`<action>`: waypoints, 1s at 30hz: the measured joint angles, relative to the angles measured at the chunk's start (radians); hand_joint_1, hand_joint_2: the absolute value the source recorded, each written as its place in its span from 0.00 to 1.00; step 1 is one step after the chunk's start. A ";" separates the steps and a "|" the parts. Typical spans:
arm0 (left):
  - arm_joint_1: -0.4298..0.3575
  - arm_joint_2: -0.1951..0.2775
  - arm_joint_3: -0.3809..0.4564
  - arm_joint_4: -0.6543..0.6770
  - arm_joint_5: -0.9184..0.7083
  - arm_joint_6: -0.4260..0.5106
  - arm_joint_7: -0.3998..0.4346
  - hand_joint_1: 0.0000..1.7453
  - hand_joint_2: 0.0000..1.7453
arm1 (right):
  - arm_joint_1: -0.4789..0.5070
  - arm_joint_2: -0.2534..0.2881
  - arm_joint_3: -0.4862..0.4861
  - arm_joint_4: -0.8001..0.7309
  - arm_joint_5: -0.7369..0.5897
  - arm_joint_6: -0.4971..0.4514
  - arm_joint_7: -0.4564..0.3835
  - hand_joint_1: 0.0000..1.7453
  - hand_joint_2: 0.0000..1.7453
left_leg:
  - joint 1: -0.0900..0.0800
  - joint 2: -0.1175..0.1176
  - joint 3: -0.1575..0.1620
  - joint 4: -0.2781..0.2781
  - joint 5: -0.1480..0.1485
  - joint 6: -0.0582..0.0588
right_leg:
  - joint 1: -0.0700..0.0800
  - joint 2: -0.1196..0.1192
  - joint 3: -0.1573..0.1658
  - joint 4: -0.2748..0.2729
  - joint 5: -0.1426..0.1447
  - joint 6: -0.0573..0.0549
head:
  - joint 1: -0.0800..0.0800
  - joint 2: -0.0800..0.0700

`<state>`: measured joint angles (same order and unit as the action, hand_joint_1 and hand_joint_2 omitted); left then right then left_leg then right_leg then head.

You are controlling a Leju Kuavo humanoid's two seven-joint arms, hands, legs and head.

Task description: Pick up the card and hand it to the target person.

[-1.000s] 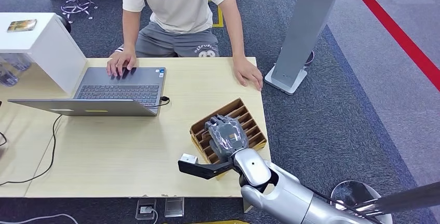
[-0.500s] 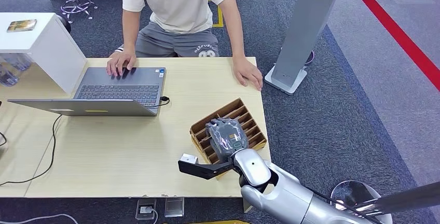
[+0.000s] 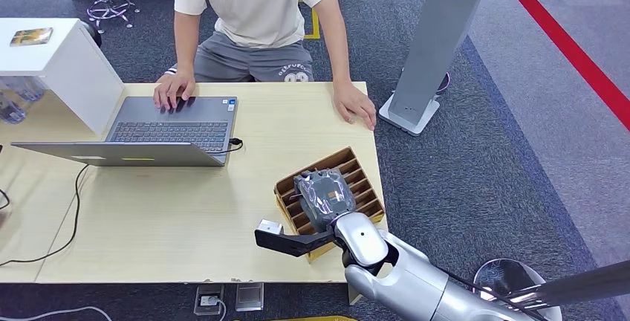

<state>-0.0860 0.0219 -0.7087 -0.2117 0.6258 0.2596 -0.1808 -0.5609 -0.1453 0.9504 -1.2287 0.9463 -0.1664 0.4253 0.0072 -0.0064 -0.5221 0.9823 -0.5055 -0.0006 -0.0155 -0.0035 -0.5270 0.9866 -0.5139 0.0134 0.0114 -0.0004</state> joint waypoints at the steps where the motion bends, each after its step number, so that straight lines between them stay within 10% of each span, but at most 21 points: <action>1: 0.000 0.000 -0.002 0.000 0.000 -0.005 0.000 0.00 0.00 | 0.000 0.000 0.000 0.000 0.000 -0.001 -0.001 0.87 1.00 | 0.000 0.000 0.000 0.000 0.000 0.000 | 0.000 0.000 0.000 0.000 0.000 0.000 | 0.000 0.000; 21: 0.000 0.017 -0.013 0.000 0.054 -0.139 -0.042 0.00 0.00 | -0.003 0.001 0.005 0.007 -0.004 -0.004 -0.014 0.87 1.00 | 0.000 0.000 0.000 0.000 0.000 0.000 | 0.000 0.000 0.000 0.000 0.000 0.000 | 0.000 0.000; 30: 0.005 0.021 -0.020 0.000 0.073 -0.119 -0.041 0.00 0.00 | -0.009 -0.024 -0.049 -0.072 -0.226 0.017 -0.039 0.87 1.00 | 0.000 0.000 0.000 0.000 0.000 0.000 | 0.000 0.000 0.000 0.000 0.000 0.000 | 0.000 0.000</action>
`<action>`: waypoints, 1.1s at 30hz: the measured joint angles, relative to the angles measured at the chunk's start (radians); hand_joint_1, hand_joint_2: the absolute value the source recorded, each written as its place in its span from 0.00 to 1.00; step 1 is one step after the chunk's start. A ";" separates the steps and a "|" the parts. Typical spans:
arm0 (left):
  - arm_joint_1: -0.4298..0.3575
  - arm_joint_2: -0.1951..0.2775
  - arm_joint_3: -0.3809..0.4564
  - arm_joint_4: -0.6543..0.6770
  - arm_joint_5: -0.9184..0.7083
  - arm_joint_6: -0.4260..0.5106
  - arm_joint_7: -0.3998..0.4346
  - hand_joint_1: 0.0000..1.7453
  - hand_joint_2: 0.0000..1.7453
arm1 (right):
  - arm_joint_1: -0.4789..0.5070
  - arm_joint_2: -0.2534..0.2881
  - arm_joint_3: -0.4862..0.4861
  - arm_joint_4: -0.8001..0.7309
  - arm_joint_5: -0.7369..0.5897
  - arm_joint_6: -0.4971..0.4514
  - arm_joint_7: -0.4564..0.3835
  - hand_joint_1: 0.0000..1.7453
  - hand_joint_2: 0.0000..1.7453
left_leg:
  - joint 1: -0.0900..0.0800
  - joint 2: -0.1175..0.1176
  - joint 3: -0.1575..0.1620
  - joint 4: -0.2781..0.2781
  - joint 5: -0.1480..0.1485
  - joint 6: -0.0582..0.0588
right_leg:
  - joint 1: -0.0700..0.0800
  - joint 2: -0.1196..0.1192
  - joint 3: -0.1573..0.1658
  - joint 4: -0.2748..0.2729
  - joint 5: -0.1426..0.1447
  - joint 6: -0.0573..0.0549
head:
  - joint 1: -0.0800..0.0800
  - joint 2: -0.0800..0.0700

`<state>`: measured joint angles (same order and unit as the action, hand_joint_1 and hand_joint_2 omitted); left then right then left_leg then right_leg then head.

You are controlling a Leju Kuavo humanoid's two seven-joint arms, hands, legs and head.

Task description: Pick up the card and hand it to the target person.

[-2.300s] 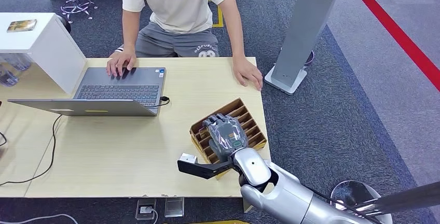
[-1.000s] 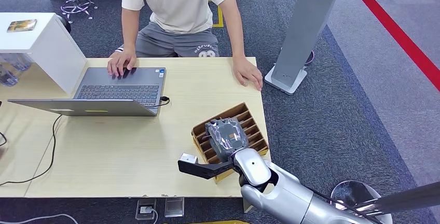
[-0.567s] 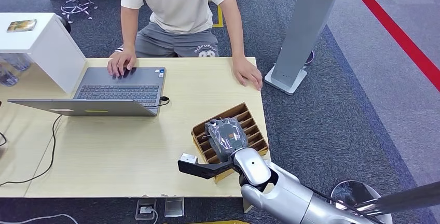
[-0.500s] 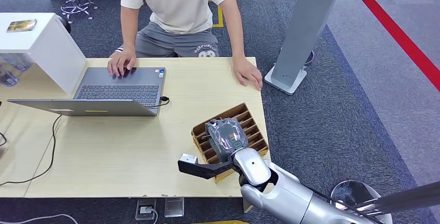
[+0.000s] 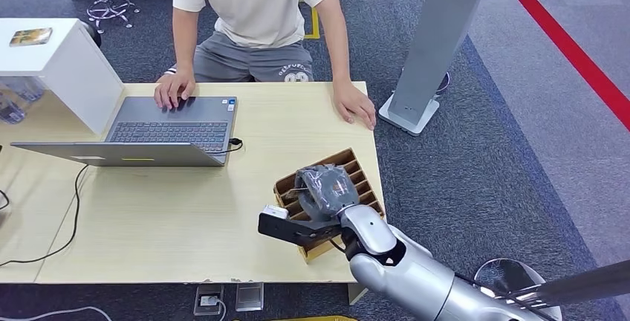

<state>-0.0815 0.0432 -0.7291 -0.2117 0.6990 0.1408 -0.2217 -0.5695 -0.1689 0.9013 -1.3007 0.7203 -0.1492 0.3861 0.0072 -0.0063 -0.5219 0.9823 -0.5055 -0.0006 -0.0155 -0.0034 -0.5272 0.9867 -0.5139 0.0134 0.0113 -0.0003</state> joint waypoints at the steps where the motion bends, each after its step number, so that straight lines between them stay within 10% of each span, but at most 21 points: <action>1: 0.001 0.001 0.000 0.000 0.004 0.000 -0.001 0.00 0.00 | -0.004 -0.007 -0.007 -0.019 -0.028 0.005 -0.004 0.87 1.00 | 0.000 0.000 0.000 0.000 0.000 0.000 | 0.000 0.000 0.000 0.000 0.000 0.000 | 0.000 0.000; 15: 0.006 0.003 -0.013 0.000 0.033 0.006 -0.002 0.00 0.00 | -0.028 -0.061 -0.093 -0.308 0.055 -0.193 -0.093 0.87 1.00 | 0.000 0.000 0.000 0.000 0.000 0.000 | 0.000 0.000 0.000 0.000 0.000 0.000 | 0.000 0.000; 33: -0.028 -0.008 -0.072 0.000 0.035 -0.008 0.030 0.00 0.00 | -0.048 0.081 -0.108 0.110 0.062 -0.490 -0.324 0.87 1.00 | 0.000 0.000 -0.001 0.000 0.000 0.000 | 0.000 0.000 0.000 0.000 0.000 0.000 | 0.000 0.000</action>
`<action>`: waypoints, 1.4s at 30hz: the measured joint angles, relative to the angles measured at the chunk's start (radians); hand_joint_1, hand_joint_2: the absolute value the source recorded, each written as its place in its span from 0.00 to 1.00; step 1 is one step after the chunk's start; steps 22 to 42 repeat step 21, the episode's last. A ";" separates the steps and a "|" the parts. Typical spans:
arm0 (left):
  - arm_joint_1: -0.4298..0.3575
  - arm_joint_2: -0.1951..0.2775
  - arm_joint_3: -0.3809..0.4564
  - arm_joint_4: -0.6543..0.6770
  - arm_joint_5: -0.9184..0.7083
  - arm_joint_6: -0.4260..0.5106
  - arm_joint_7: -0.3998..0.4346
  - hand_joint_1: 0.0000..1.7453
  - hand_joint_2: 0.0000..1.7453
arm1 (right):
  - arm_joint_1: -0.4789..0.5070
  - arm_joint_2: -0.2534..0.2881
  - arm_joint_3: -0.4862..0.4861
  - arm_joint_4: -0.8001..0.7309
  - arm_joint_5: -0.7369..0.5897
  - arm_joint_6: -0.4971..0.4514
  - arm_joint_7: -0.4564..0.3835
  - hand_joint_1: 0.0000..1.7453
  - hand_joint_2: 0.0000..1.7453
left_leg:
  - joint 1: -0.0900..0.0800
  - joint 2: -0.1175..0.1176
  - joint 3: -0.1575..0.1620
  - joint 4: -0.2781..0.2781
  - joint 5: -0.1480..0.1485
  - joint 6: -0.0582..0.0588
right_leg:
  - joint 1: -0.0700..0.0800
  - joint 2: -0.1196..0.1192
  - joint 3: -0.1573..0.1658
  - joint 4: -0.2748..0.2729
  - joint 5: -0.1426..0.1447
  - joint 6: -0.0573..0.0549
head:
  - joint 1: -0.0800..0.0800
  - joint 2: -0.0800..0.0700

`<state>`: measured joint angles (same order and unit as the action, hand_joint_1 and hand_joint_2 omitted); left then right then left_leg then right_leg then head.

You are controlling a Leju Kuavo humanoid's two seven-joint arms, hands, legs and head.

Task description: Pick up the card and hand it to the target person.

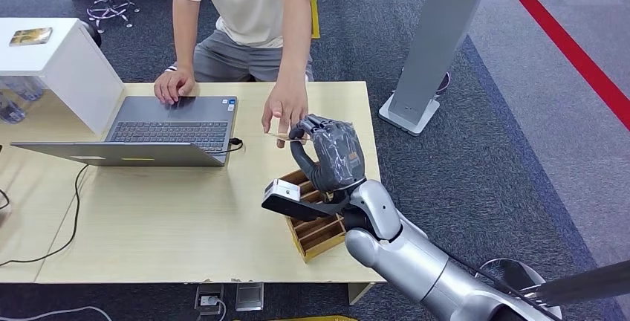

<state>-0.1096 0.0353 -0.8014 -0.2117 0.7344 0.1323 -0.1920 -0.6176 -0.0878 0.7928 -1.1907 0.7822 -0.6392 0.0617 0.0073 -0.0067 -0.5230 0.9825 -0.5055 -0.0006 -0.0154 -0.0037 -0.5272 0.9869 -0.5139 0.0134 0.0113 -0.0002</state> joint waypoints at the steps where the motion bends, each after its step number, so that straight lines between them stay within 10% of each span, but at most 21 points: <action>1: -0.001 0.000 -0.002 0.000 0.002 -0.002 0.001 0.00 0.00 | -0.004 0.006 -0.002 0.023 0.014 -0.012 0.007 0.87 1.00 | 0.000 0.000 0.000 0.000 0.000 0.000 | 0.000 0.000 0.000 0.000 0.000 0.000 | 0.000 0.000; 8: -0.005 -0.002 -0.019 0.000 0.017 -0.023 0.002 0.00 0.00 | -0.003 0.043 -0.046 0.127 0.219 -0.048 0.018 0.87 1.00 | 0.000 0.000 0.000 0.000 0.000 0.000 | 0.000 0.000 0.000 0.000 0.000 0.000 | 0.000 0.000; 12: -0.005 -0.002 -0.027 0.000 0.026 -0.046 0.002 0.00 1.00 | 0.026 0.068 -0.107 0.137 0.375 -0.049 -0.009 0.00 1.00 | 0.000 0.000 0.000 0.000 0.000 0.000 | 0.000 0.000 0.000 0.000 0.000 0.000 | 0.000 0.000; 13: -0.005 -0.002 -0.029 0.000 0.028 -0.052 0.002 0.00 1.00 | 0.035 0.075 -0.124 0.138 0.403 -0.050 -0.019 0.00 1.00 | 0.000 0.000 0.000 0.000 0.000 0.000 | 0.000 0.000 -0.001 0.000 0.000 0.000 | 0.000 0.000; 17: -0.005 -0.002 -0.037 0.000 0.037 -0.065 -0.003 0.00 0.00 | 0.066 0.103 -0.192 0.138 0.405 -0.050 -0.080 0.00 1.00 | 0.000 0.000 0.000 0.000 0.000 0.000 | 0.000 0.000 -0.001 0.000 0.000 0.000 | 0.000 0.000; 21: -0.004 -0.002 -0.044 0.000 0.050 -0.054 -0.017 0.00 0.00 | 0.089 0.128 -0.249 0.143 0.215 -0.050 -0.175 0.00 1.00 | 0.000 0.000 0.000 0.000 0.000 0.000 | 0.000 0.000 -0.001 0.000 0.000 0.000 | 0.000 0.000; 42: -0.004 -0.002 -0.044 0.000 0.050 -0.054 -0.017 0.00 0.00 | 0.089 0.128 -0.249 0.143 0.215 -0.050 -0.175 0.00 1.00 | 0.000 0.000 0.000 0.000 0.000 0.000 | 0.000 0.000 -0.001 0.000 0.000 0.000 | 0.000 0.000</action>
